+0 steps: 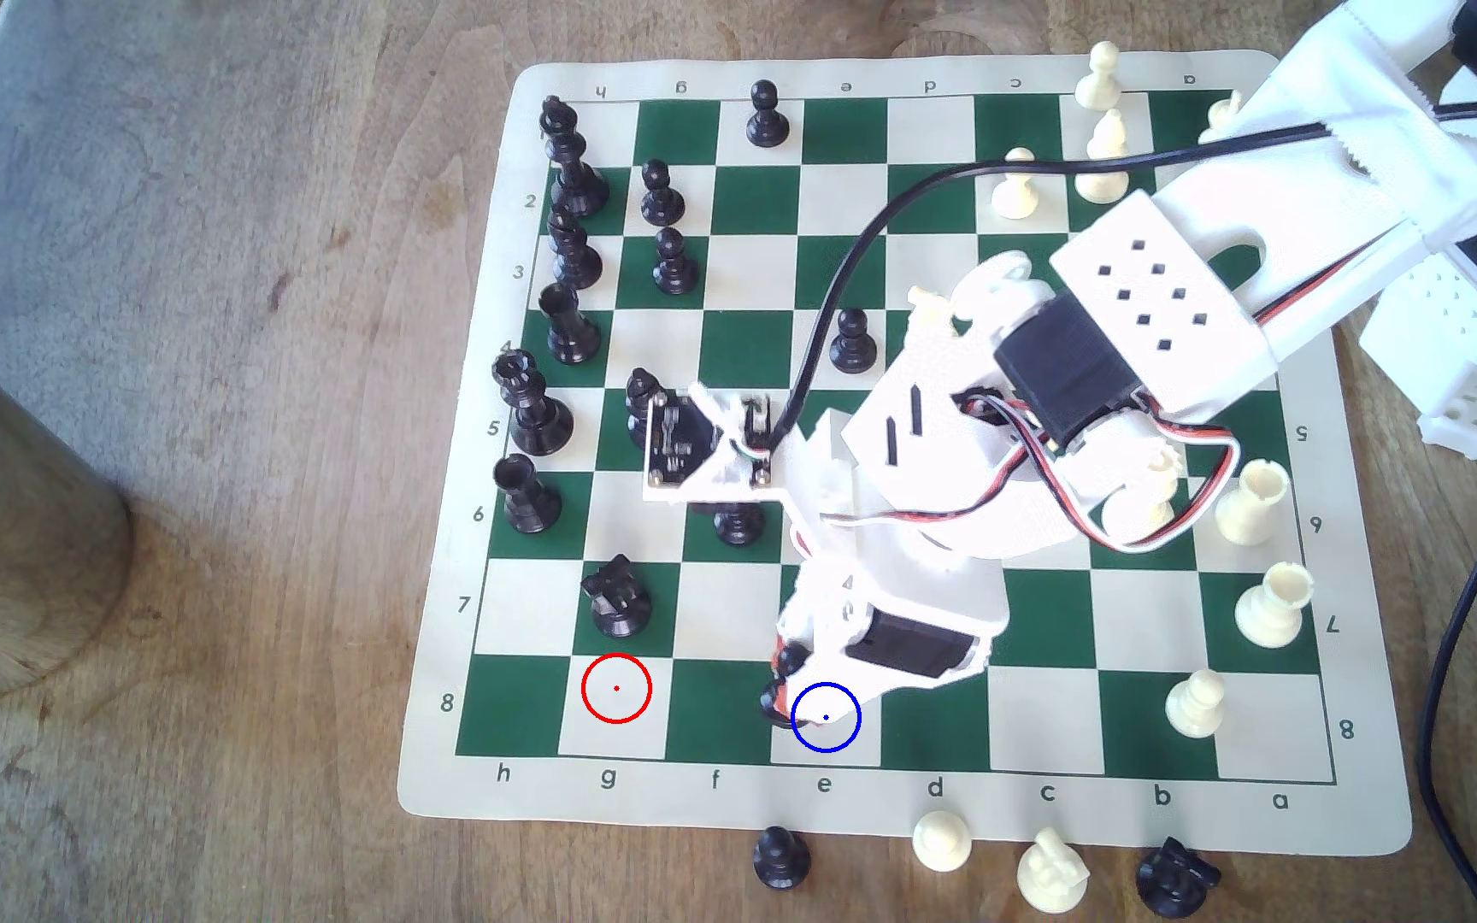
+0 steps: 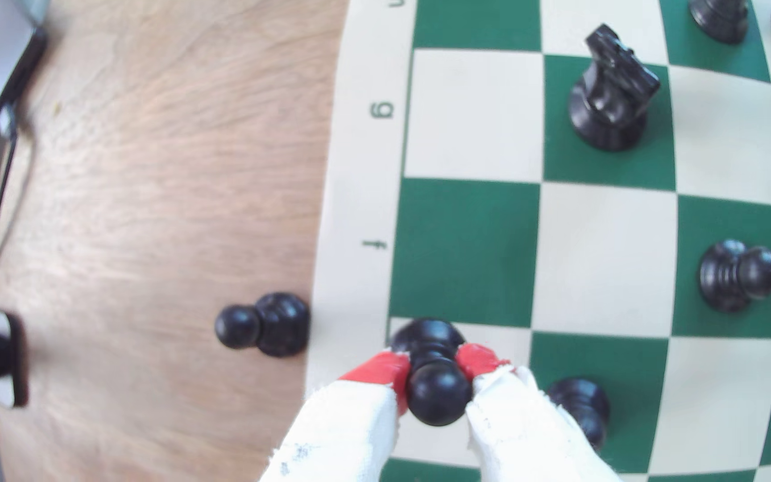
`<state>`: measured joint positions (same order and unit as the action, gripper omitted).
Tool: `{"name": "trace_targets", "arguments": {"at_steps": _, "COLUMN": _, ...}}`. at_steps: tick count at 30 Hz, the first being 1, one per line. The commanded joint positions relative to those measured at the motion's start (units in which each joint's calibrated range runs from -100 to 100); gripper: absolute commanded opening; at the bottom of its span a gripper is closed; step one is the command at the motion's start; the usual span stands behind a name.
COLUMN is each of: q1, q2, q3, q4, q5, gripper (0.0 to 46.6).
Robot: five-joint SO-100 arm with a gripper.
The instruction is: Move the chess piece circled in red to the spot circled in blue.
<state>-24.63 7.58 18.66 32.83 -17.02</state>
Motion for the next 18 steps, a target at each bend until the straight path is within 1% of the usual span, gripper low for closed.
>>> {"name": "trace_targets", "arguments": {"at_steps": 1, "q1": -0.2, "q2": -0.6, "q3": -1.0, "q4": 0.0, "q5": 0.5, "gripper": 0.4}}
{"name": "trace_targets", "arguments": {"at_steps": 10, "q1": -0.8, "q2": 1.3, "q3": -1.3, "q4": 2.3, "q5": 2.2, "gripper": 0.5}}
{"name": "trace_targets", "arguments": {"at_steps": 18, "q1": -1.1, "q2": 2.4, "q3": -1.9, "q4": 2.4, "q5": 2.3, "gripper": 0.6}}
